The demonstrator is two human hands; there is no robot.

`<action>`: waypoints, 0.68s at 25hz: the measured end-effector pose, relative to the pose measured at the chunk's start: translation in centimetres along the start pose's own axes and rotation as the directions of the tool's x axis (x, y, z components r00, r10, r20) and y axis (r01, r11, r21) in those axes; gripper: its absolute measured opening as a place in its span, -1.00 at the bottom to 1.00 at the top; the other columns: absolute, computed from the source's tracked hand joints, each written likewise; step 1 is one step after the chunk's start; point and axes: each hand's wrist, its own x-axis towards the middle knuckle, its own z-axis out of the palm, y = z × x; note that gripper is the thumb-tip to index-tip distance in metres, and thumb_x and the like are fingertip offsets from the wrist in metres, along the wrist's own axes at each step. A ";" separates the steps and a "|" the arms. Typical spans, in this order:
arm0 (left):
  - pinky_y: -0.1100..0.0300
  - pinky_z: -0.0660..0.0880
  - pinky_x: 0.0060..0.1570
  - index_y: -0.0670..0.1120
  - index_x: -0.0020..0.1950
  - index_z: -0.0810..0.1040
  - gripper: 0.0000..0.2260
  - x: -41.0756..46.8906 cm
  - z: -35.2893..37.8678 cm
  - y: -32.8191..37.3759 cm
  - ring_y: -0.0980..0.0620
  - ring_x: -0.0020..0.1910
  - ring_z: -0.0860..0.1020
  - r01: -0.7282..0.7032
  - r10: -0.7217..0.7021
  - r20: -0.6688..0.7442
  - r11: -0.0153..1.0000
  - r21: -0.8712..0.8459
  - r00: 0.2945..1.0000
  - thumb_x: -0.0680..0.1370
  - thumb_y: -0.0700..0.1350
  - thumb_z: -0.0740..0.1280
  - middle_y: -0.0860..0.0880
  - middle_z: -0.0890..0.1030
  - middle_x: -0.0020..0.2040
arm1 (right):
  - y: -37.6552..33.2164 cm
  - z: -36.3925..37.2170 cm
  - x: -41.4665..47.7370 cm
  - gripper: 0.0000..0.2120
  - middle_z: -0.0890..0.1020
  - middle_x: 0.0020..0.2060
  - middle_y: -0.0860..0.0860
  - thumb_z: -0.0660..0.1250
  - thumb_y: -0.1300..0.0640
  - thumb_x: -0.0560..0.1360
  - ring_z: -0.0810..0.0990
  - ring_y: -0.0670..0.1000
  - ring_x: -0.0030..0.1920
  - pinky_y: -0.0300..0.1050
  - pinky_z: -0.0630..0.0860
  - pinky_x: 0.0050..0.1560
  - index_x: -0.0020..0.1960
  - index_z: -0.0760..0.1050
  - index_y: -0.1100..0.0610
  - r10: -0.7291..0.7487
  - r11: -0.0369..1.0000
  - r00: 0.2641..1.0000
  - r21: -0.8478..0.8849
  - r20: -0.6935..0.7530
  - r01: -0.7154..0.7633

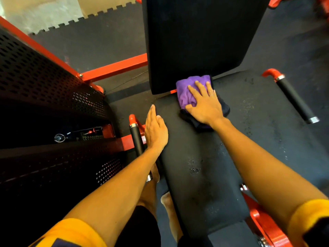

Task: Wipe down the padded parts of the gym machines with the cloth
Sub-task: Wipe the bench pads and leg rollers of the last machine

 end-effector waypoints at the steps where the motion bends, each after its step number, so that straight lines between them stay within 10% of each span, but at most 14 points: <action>1: 0.21 0.06 0.54 -0.09 0.65 0.16 -0.55 0.1 0.0 0.1 0.06 0.60 0.16 -0.006 0.006 0.003 1.000 0.007 1.000 0.73 -0.15 0.03 0.00 0.20 0.63 | -1.4 0.0 1.6 -0.33 0.13 0.65 -0.01 0.16 -0.20 0.55 -0.10 0.21 0.65 0.26 -0.06 0.60 0.63 0.20 -0.06 0.034 0.999 0.999 0.000 0.008 -0.034; 9: 0.22 0.03 0.54 -0.14 0.65 0.12 -0.53 0.2 0.0 -0.2 0.01 0.61 0.14 -0.055 0.055 0.011 0.996 0.076 0.998 0.72 -0.19 0.05 -0.05 0.17 0.64 | -2.6 2.0 -6.1 -0.35 0.24 0.61 0.01 0.01 -0.13 0.53 0.03 0.16 0.64 0.23 -0.02 0.59 0.60 0.29 -0.04 -0.435 0.900 0.899 -0.010 0.053 0.436; 14: 0.08 -0.08 0.61 -0.19 0.65 0.07 -0.50 0.2 0.2 -0.2 -0.06 0.64 0.06 -0.157 0.155 0.031 0.939 0.307 0.987 0.71 -0.17 0.07 -0.12 0.10 0.66 | 1.7 -0.3 -1.1 -0.20 0.10 0.65 0.06 0.12 -0.42 0.46 -0.01 0.30 0.62 0.21 0.00 0.61 0.63 0.19 -0.10 0.112 0.993 0.992 0.053 -0.063 -0.109; 17: -0.05 -0.09 0.62 -0.21 0.63 0.13 -0.48 0.9 0.1 -0.1 -0.10 0.64 0.05 -0.384 0.364 0.140 0.780 0.494 0.921 0.67 -0.15 0.11 -0.16 0.13 0.65 | -2.8 -0.6 1.2 -0.33 0.18 0.62 0.09 0.23 -0.35 0.57 0.05 0.27 0.60 0.14 0.02 0.60 0.57 0.33 -0.06 0.058 0.998 0.996 0.034 -0.065 -0.056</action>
